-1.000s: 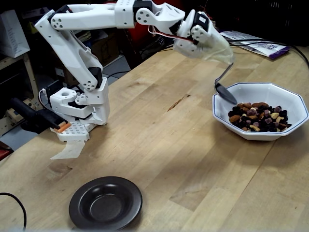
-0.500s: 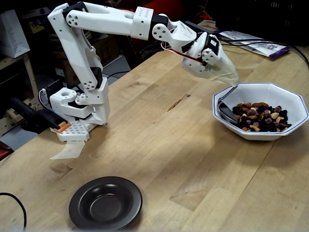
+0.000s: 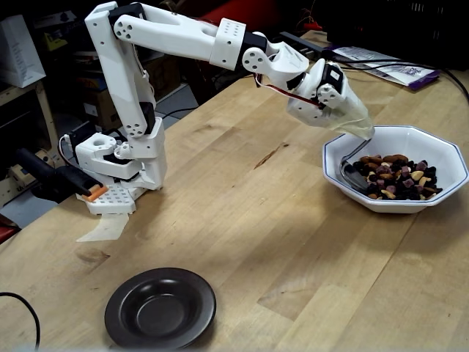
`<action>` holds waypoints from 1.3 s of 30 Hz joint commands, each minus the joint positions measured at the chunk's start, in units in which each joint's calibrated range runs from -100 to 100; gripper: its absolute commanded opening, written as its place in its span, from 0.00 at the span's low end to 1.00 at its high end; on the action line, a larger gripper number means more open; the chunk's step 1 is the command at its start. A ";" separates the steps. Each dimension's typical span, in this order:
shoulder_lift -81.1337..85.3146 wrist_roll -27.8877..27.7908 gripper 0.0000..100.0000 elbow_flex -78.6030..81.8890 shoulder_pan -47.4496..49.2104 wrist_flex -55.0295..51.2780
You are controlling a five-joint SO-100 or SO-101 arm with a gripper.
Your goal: Use spoon to transfer food from the white bowl to brown plate
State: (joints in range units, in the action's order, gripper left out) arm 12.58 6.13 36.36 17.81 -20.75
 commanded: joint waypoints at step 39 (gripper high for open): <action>-4.84 -0.34 0.04 20.19 -3.37 40.91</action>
State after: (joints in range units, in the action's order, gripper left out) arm 7.00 6.03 54.71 15.04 16.02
